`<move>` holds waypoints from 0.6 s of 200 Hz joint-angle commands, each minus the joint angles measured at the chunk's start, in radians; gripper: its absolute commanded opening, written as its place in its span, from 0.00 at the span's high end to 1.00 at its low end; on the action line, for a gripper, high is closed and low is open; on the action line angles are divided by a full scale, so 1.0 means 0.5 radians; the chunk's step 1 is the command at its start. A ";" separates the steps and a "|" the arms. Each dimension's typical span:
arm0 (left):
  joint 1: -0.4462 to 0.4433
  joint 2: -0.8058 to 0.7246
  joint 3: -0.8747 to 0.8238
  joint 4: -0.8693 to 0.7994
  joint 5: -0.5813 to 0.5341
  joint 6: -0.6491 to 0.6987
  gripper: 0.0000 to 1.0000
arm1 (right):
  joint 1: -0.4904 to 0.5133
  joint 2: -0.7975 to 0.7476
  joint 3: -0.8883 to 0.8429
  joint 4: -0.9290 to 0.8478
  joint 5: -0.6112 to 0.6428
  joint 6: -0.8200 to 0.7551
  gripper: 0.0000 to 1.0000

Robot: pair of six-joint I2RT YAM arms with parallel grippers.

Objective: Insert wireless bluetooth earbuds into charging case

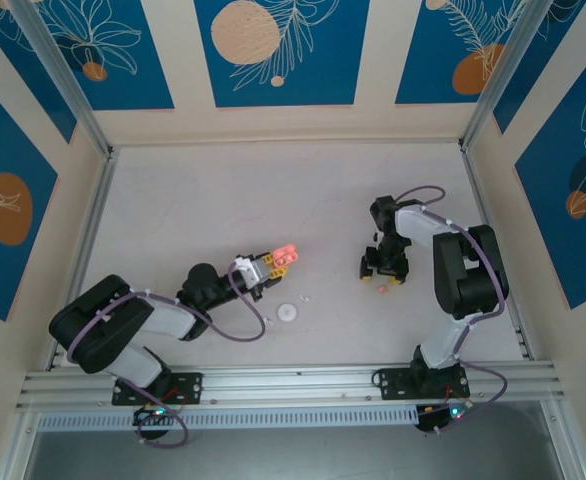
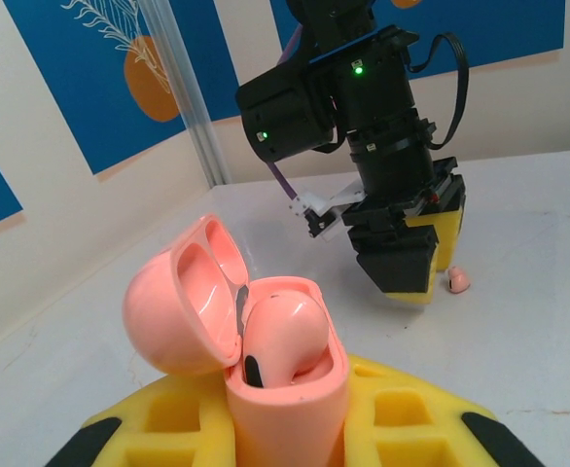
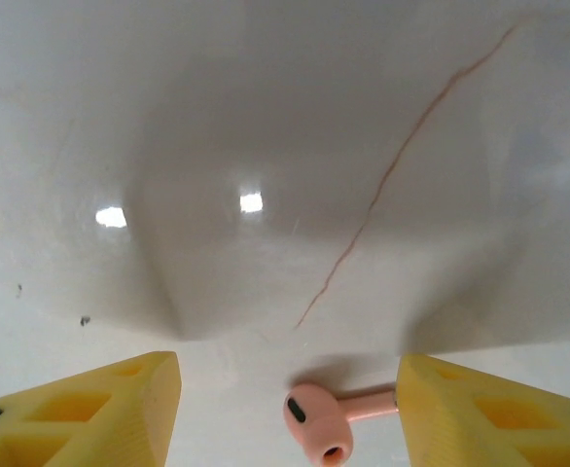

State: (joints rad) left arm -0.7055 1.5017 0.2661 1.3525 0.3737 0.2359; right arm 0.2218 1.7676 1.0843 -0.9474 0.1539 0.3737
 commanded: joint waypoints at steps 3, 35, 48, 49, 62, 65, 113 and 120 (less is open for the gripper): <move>-0.022 0.007 -0.021 0.080 -0.006 0.023 0.85 | 0.049 0.008 -0.027 -0.135 -0.079 0.048 0.39; -0.020 -0.007 -0.034 0.104 0.001 0.003 0.85 | 0.117 0.050 -0.036 -0.197 -0.102 0.085 0.39; -0.019 -0.018 -0.038 0.101 0.001 0.006 0.85 | 0.145 0.057 -0.042 -0.210 -0.102 0.108 0.39; -0.021 -0.018 -0.040 0.100 0.001 0.005 0.85 | 0.148 0.057 -0.042 -0.210 -0.102 0.110 0.39; -0.021 -0.027 -0.041 0.091 -0.003 0.011 0.85 | 0.177 0.061 -0.049 -0.221 -0.108 0.128 0.39; -0.022 -0.030 -0.041 0.090 -0.001 0.011 0.85 | 0.183 0.061 -0.051 -0.224 -0.111 0.132 0.39; -0.022 -0.034 -0.038 0.088 0.010 0.007 0.85 | 0.250 -0.015 -0.084 -0.245 -0.166 0.165 0.39; -0.022 -0.034 -0.037 0.090 0.010 0.005 0.85 | 0.243 -0.036 -0.075 -0.249 -0.137 0.167 0.39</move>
State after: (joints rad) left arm -0.7055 1.5017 0.2516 1.3552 0.3729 0.2359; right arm 0.3397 1.7832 1.0569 -1.0409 0.1081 0.4305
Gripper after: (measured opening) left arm 0.197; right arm 0.609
